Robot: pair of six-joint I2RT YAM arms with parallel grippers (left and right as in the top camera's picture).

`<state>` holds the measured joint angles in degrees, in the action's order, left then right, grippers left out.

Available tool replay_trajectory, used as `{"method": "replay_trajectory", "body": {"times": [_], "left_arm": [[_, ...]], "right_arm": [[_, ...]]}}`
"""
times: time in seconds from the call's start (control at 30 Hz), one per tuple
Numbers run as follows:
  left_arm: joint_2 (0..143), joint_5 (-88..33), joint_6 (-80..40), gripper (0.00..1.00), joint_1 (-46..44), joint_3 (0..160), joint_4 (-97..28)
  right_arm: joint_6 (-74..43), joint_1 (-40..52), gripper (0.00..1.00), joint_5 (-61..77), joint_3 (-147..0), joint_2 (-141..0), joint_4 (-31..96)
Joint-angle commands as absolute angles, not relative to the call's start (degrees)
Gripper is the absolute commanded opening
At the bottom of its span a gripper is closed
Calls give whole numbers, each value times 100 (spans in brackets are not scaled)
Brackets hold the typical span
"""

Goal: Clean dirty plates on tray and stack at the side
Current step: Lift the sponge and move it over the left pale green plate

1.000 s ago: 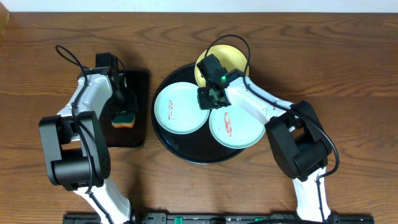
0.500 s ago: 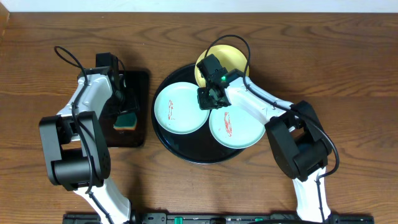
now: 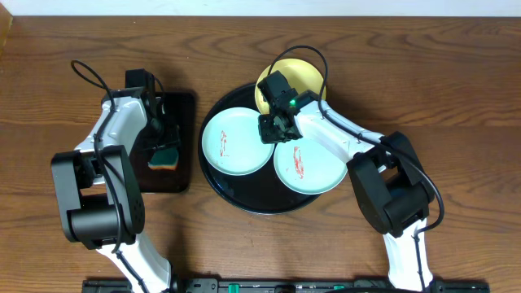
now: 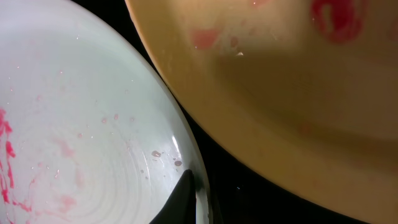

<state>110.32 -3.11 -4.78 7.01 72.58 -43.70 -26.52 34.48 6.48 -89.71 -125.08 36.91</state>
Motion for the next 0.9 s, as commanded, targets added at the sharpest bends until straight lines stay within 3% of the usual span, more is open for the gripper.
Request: {"method": "replay_trajectory", "body": {"times": [0.0, 0.13, 0.43, 0.73, 0.87], "left_arm": [[11148, -362, -506, 43, 683, 7319, -4388], [11148, -362, -504, 8, 683, 7321, -4368], [10849, -425, -504, 7, 679, 7625, -4766], [9865, -2119, -517, 7, 458, 7765, -5245], [9856, -2187, -958, 7, 16, 7673, -5179]], "right_arm": [[-2563, 3498, 7, 517, -8783, -12637, 3813], [-2563, 3498, 8, 519, -8783, -12637, 3815], [-2565, 3498, 1, 519, -8783, -12637, 3811], [-2567, 3498, 1, 541, -8783, -12637, 3769], [-2571, 3498, 2, 633, -8783, -12637, 3745]]}}
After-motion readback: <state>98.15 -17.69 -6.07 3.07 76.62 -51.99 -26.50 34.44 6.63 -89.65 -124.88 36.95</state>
